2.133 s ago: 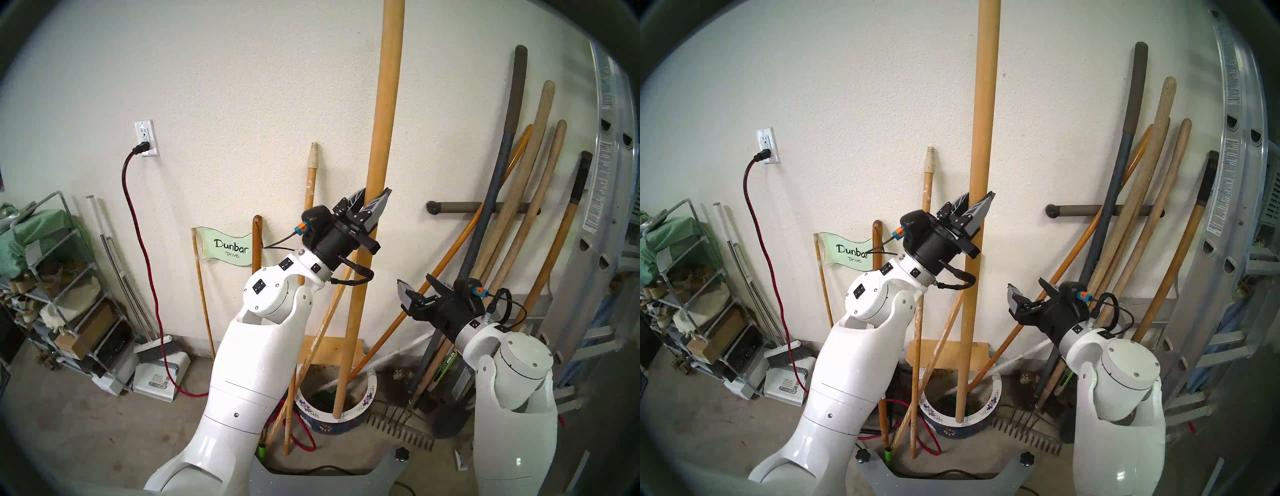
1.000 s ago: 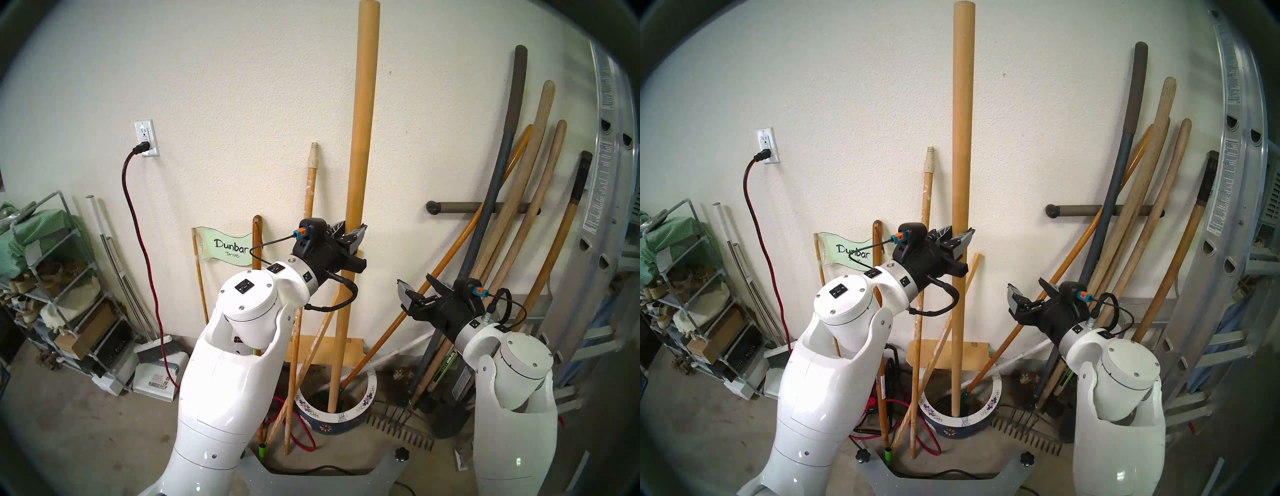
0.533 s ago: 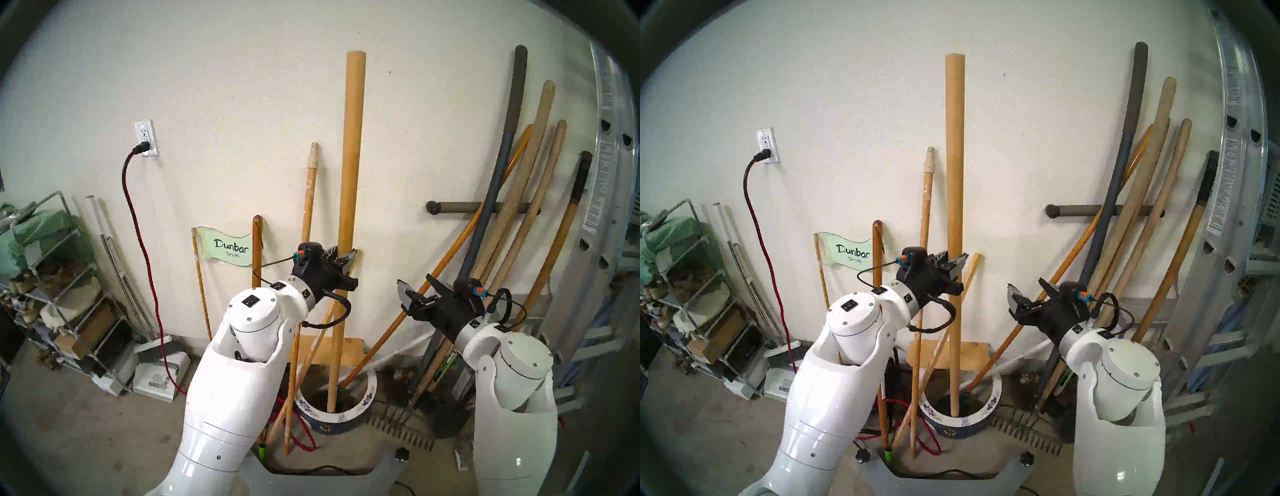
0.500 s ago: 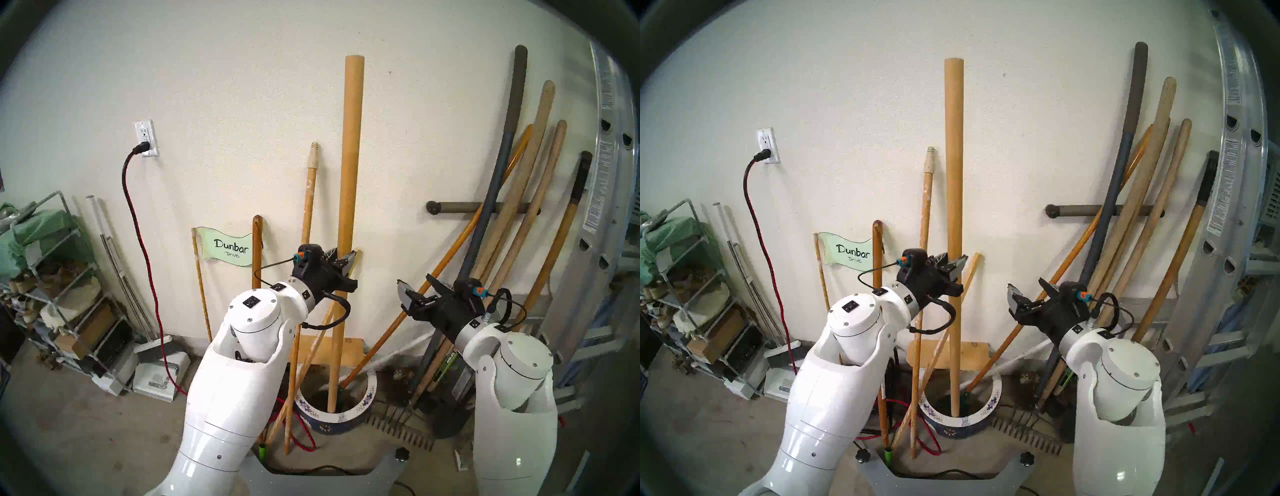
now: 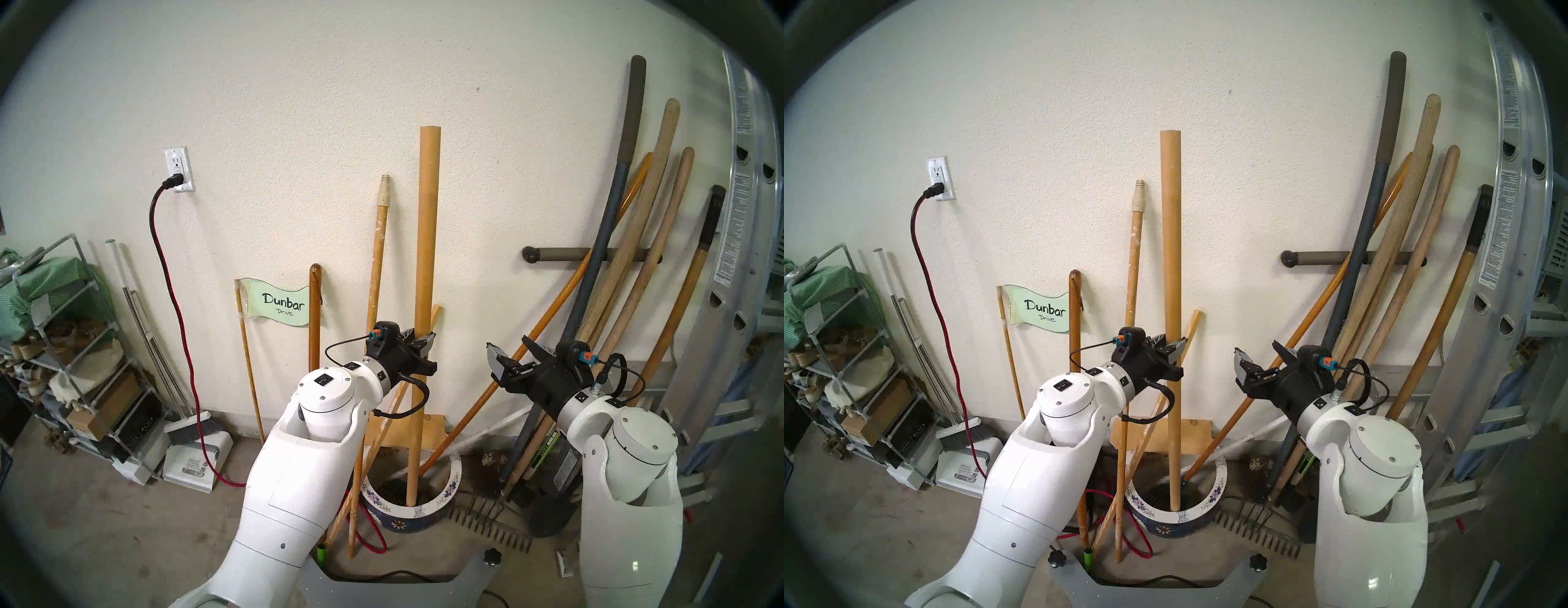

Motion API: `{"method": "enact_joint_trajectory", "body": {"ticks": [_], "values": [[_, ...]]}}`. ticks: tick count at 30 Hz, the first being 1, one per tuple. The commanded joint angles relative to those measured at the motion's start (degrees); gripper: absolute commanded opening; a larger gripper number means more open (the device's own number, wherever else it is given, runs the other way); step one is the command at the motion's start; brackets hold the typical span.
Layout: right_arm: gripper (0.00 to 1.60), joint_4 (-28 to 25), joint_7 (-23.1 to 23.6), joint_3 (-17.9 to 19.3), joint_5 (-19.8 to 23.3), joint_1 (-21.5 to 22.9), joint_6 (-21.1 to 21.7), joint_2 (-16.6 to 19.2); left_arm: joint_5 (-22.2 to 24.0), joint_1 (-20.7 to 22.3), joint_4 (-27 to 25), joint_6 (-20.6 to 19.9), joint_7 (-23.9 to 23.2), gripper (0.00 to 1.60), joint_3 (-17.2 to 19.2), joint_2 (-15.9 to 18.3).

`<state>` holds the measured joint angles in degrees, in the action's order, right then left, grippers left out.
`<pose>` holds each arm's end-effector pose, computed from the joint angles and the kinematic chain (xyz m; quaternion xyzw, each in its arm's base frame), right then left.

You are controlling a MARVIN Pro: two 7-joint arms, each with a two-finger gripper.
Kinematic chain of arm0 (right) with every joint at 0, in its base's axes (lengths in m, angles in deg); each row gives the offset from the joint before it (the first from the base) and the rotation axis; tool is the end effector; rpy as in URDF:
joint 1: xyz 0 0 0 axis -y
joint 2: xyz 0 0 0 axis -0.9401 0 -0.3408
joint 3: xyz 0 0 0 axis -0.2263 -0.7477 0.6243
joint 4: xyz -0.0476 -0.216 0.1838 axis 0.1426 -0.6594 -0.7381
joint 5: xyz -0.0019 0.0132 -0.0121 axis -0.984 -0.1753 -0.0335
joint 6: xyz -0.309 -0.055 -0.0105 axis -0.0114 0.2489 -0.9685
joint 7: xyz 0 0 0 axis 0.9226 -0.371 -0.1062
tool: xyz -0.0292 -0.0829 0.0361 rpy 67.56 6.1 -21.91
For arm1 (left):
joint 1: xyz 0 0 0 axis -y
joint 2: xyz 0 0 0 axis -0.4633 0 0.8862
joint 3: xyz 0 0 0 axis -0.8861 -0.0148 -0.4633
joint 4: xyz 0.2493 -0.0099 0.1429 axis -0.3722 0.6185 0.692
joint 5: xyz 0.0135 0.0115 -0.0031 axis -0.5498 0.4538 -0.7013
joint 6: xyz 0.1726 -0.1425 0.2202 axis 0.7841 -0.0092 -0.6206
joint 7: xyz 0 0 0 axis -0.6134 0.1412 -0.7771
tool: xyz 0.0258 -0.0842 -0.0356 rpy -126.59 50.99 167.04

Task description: Put wooden sticks into the pot

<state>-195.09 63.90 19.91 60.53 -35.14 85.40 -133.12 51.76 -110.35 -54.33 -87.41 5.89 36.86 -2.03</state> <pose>0.3268 -0.0346 -0.2063 -0.7460 -0.0738 -0.6489 0.1304 0.4306 -0.1503 -0.2645 0.7143 -0.1790 0.6174 0.2765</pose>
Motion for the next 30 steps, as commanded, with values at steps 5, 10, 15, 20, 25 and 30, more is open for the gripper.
{"method": "enact_joint_trajectory", "body": {"ticks": [5,10,15,20,25,30], "values": [[1.60,0.0,0.0,0.0,-0.1,0.0,0.1,0.1,-0.1,5.0,6.4,3.2,0.5,0.00,-0.3,-2.0],[1.60,0.0,0.0,0.0,-0.1,0.0,0.1,0.1,-0.5,7.2,11.8,3.9,0.7,0.00,-0.7,-2.3],[1.60,0.0,0.0,0.0,-0.1,0.0,0.1,0.1,-0.5,9.5,16.6,4.6,1.1,0.00,-0.9,-3.2],[1.60,0.0,0.0,0.0,-0.1,0.0,0.1,0.1,-0.1,10.9,19.6,5.2,1.5,0.00,-1.0,-3.8],[1.60,0.0,0.0,0.0,-0.1,0.0,0.1,0.1,-0.1,12.6,22.6,5.9,1.9,0.00,-1.0,-4.3],[1.60,0.0,0.0,0.0,-0.1,0.0,0.1,0.1,0.2,15.1,26.9,6.5,2.3,0.00,-1.0,-5.2]]}}
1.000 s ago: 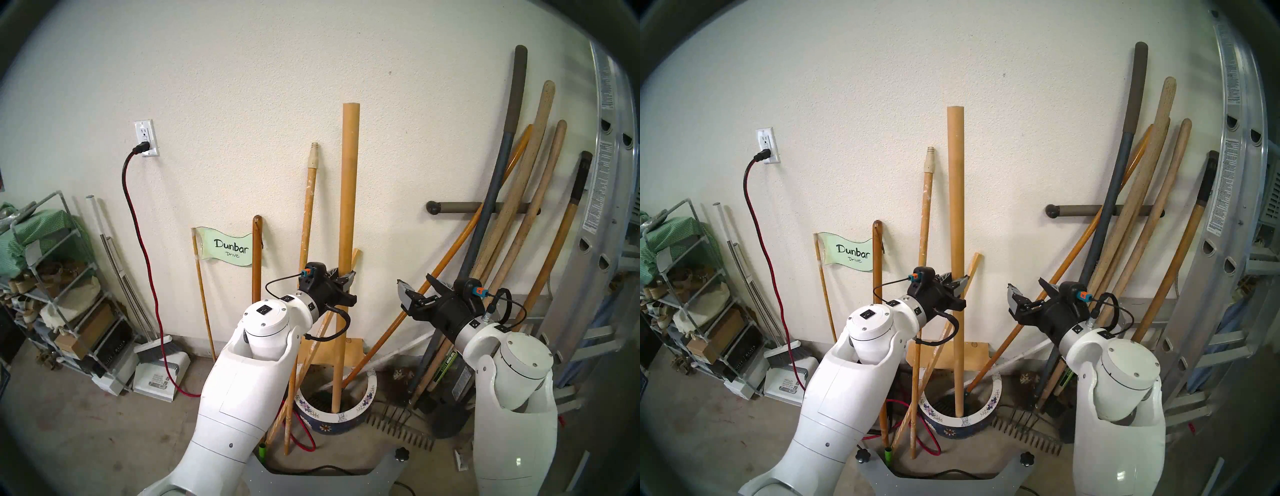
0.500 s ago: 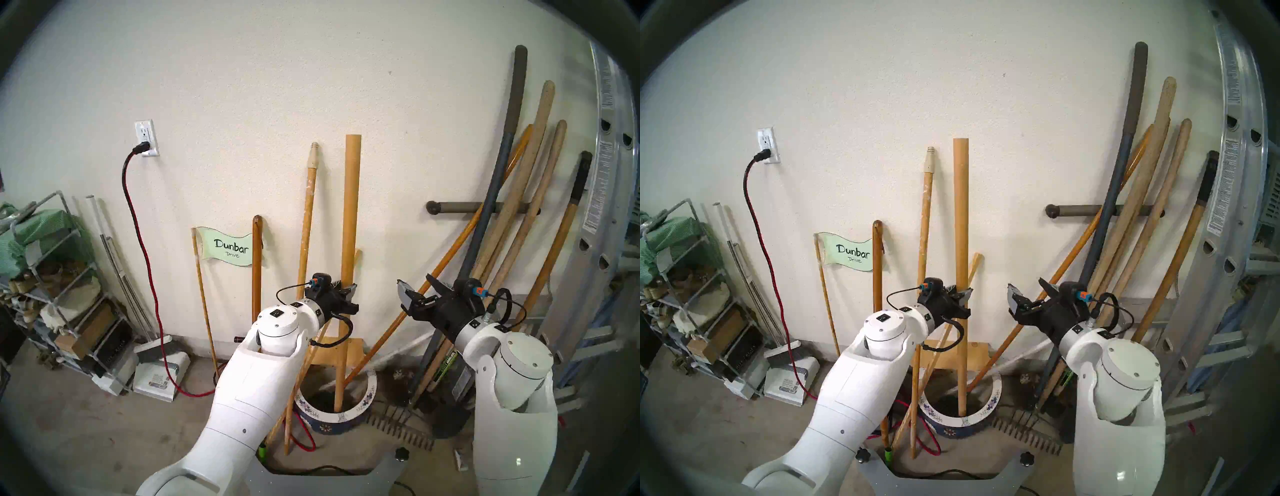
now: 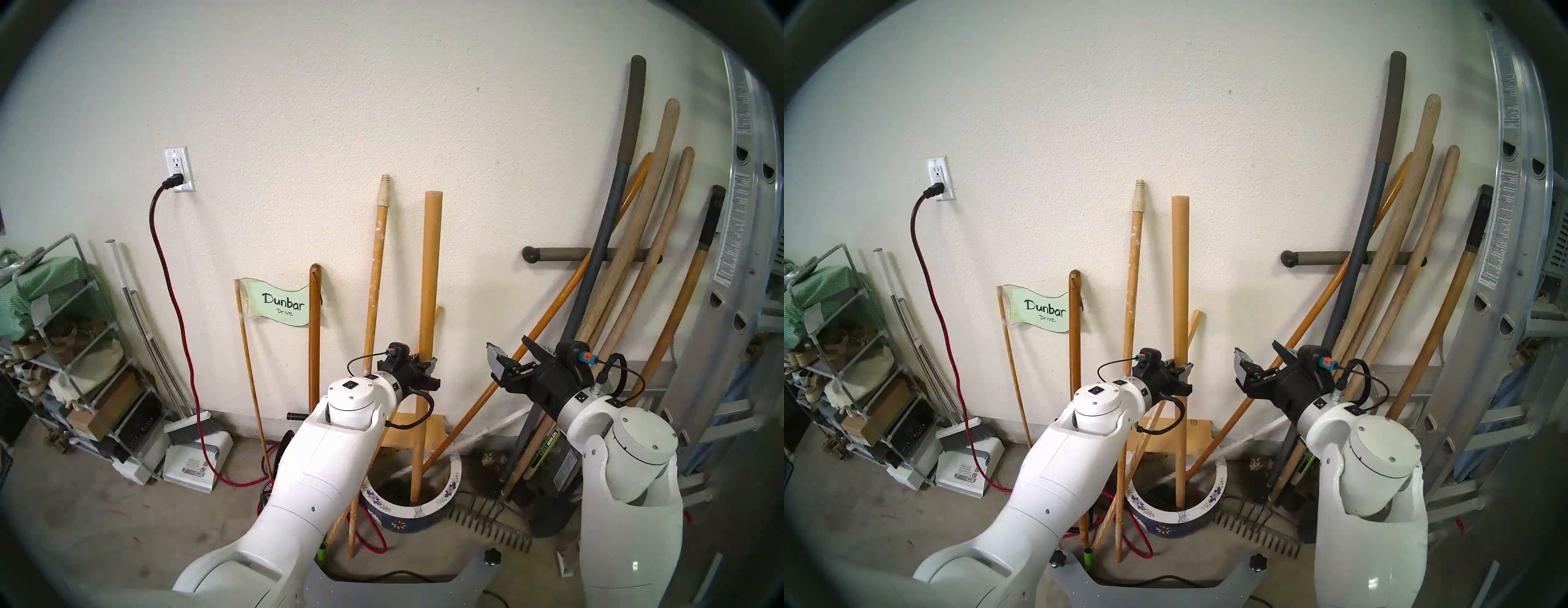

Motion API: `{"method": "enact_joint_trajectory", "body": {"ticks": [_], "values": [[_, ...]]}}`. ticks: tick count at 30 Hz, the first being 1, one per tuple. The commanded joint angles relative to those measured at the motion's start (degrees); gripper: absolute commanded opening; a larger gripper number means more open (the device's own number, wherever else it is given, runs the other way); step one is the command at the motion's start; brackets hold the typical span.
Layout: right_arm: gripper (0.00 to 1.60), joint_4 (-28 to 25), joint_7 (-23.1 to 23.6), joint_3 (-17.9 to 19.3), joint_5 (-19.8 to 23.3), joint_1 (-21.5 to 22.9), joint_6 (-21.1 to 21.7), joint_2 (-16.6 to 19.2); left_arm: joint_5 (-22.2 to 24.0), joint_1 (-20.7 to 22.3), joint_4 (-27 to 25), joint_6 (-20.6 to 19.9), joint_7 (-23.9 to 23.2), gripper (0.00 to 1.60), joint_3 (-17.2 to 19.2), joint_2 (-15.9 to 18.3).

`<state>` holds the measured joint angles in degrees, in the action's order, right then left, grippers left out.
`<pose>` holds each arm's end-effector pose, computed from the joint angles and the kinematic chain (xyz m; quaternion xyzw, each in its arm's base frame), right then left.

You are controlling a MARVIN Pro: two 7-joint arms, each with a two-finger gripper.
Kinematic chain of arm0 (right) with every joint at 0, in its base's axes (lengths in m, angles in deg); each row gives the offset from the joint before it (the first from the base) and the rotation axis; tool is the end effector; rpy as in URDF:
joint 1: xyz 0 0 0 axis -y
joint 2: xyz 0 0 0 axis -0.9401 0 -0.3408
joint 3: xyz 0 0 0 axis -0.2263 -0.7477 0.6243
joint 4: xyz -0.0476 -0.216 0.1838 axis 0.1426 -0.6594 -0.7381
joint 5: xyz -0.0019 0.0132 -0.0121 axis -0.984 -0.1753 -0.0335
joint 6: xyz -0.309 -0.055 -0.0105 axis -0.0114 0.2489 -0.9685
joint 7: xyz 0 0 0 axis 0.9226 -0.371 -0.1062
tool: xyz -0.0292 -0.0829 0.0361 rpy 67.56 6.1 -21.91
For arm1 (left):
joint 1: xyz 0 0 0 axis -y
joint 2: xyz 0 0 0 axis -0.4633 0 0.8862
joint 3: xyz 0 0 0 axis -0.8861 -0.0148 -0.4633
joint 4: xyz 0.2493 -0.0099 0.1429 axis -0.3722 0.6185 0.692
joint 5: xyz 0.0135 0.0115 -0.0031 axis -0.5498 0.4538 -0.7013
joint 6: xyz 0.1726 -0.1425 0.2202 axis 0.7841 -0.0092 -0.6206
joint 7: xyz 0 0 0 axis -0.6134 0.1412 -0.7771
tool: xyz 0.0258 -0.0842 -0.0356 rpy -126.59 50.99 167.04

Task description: Put wooden sticks into the pot

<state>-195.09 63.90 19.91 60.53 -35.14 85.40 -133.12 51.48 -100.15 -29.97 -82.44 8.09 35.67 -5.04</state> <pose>0.3268 -0.0346 -0.2063 -0.7460 -0.0738 -0.6489 0.1304 0.4735 -0.1699 -0.3394 0.7680 -0.1679 0.5604 0.2607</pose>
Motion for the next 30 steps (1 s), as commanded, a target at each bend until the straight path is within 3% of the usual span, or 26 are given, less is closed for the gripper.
{"method": "enact_joint_trajectory", "body": {"ticks": [1,19,30], "values": [[1.60,0.0,0.0,0.0,-0.1,0.0,0.1,0.1,0.4,5.4,3.3,1.7,0.2,0.00,0.2,-2.4],[1.60,0.0,0.0,0.0,-0.1,0.0,0.1,0.1,0.6,15.9,21.2,5.1,1.7,0.00,1.5,-5.9],[1.60,0.0,0.0,0.0,-0.1,0.0,0.1,0.1,1.1,22.1,32.6,9.2,-0.2,0.00,1.2,-7.6]]}}
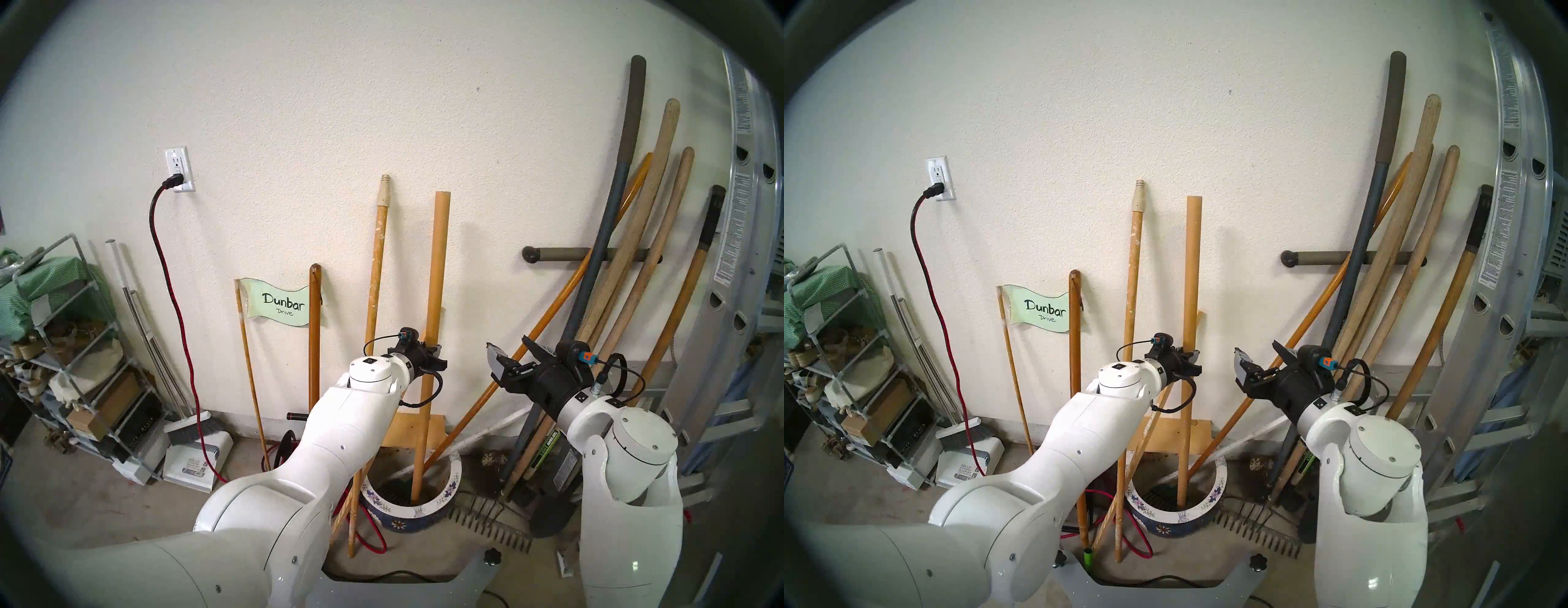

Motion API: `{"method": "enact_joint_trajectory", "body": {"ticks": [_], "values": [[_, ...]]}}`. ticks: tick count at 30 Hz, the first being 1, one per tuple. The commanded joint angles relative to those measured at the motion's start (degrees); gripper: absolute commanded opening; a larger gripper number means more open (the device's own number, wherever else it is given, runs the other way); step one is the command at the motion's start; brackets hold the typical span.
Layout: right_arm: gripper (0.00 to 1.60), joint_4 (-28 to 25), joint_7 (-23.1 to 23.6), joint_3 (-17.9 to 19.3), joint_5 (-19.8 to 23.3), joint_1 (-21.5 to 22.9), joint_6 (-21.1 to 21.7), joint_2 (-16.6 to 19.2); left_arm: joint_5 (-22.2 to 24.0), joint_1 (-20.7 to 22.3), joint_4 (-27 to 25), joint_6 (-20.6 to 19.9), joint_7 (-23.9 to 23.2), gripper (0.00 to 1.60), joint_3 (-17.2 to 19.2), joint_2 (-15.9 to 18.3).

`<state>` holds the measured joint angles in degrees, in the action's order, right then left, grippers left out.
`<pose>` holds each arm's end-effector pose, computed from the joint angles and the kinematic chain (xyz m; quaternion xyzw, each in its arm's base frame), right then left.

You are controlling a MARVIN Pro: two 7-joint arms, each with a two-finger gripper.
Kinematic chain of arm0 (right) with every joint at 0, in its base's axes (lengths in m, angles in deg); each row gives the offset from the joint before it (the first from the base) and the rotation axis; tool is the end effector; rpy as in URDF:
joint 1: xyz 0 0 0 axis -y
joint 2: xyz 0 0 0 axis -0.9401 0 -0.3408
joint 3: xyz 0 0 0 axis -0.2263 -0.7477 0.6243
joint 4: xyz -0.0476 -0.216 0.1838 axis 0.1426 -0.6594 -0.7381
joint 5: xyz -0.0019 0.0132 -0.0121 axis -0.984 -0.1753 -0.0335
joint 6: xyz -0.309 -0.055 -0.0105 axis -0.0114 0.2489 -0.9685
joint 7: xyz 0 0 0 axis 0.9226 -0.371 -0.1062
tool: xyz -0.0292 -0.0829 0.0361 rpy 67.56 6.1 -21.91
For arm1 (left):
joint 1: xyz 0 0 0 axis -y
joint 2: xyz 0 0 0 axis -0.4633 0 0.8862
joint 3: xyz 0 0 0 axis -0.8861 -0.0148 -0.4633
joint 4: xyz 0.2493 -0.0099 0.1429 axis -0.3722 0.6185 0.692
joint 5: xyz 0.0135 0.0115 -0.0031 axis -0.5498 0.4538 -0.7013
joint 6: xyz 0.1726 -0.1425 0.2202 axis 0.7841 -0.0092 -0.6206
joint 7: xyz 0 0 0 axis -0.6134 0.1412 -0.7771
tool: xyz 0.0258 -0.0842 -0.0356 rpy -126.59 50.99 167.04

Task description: Put wooden sticks into the pot

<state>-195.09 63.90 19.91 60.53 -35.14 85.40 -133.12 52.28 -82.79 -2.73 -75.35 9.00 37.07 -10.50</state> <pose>0.3268 -0.0346 -0.2063 -0.7460 -0.0738 -0.6489 0.1304 0.5341 -0.1959 -0.3457 0.7813 -0.1554 0.5469 0.2575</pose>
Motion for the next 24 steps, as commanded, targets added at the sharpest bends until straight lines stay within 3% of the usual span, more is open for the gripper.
{"method": "enact_joint_trajectory", "body": {"ticks": [1,14,18,24], "values": [[1.60,0.0,0.0,0.0,-0.1,0.0,0.1,0.1,0.3,5.3,6.6,2.5,-1.0,0.00,-0.2,-2.3],[1.60,0.0,0.0,0.0,-0.1,0.0,0.1,0.1,-0.5,12.7,19.5,5.8,0.4,0.00,-0.8,-3.3],[1.60,0.0,0.0,0.0,-0.1,0.0,0.1,0.1,0.0,15.9,25.8,7.5,0.7,0.00,-0.3,-4.6],[1.60,0.0,0.0,0.0,-0.1,0.0,0.1,0.1,-0.3,17.4,28.1,7.8,1.7,0.00,-0.5,-5.2]]}}
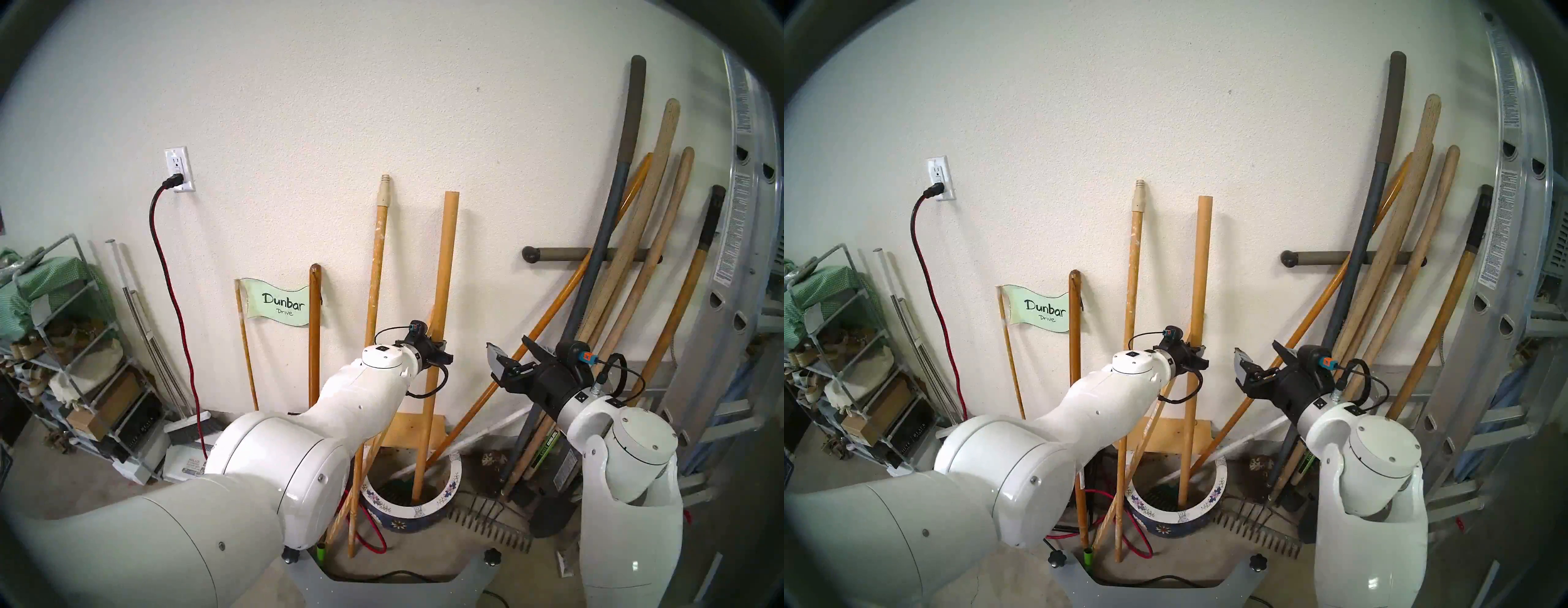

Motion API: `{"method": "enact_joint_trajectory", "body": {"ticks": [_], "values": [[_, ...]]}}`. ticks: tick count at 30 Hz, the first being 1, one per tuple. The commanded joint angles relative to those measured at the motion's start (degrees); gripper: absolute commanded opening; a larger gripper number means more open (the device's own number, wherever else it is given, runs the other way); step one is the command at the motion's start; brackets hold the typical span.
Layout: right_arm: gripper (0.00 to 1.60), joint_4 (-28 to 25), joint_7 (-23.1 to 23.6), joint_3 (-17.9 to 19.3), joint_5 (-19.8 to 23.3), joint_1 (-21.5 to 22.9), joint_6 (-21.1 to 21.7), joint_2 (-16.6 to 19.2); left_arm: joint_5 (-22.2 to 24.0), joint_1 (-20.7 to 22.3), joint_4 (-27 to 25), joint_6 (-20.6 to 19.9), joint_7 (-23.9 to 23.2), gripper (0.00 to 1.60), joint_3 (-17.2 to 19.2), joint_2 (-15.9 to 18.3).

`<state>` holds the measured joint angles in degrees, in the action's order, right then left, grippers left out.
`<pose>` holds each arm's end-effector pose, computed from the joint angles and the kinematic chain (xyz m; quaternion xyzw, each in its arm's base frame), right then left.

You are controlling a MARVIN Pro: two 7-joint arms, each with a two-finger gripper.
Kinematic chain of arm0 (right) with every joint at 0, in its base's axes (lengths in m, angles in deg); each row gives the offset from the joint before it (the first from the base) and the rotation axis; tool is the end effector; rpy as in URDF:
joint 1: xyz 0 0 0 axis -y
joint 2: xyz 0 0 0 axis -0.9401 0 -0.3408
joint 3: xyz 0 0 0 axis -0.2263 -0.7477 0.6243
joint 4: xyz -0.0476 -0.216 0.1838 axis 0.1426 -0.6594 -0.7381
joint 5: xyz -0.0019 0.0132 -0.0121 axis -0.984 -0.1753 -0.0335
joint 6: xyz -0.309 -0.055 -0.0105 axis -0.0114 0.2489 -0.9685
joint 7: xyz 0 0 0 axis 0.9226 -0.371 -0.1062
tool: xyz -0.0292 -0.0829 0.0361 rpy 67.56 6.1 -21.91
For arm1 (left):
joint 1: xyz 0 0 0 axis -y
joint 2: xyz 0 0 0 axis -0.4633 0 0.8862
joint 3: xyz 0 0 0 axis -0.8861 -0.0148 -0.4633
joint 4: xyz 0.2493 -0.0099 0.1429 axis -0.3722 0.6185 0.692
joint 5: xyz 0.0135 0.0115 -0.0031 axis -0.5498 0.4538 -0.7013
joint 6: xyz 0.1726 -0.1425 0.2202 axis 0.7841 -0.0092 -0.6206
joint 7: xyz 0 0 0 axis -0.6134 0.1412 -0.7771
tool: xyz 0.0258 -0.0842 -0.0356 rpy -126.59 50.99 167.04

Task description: Put wooden sticks into the pot

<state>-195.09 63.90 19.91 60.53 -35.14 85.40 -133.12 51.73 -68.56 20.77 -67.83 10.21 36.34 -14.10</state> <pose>0.3268 -0.0346 -0.2063 -0.7460 -0.0738 -0.6489 0.1304 0.5596 -0.2111 -0.3441 0.7922 -0.1771 0.5363 0.2311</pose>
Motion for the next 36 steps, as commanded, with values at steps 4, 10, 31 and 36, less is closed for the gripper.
{"method": "enact_joint_trajectory", "body": {"ticks": [4,10,31,36], "values": [[1.60,0.0,0.0,0.0,-0.1,0.0,0.1,0.1,0.4,4.3,5.9,0.4,1.1,0.00,0.4,-1.9],[1.60,0.0,0.0,0.0,-0.1,0.0,0.1,0.1,0.8,5.4,7.0,0.4,1.7,0.00,0.7,-2.3],[1.60,0.0,0.0,0.0,-0.1,0.0,0.0,0.1,0.7,6.9,8.5,-1.4,4.5,0.25,0.6,-3.0],[1.60,0.0,0.0,0.0,0.0,0.0,0.0,0.1,0.8,7.4,8.5,-2.1,5.0,0.18,0.7,-2.9]]}}
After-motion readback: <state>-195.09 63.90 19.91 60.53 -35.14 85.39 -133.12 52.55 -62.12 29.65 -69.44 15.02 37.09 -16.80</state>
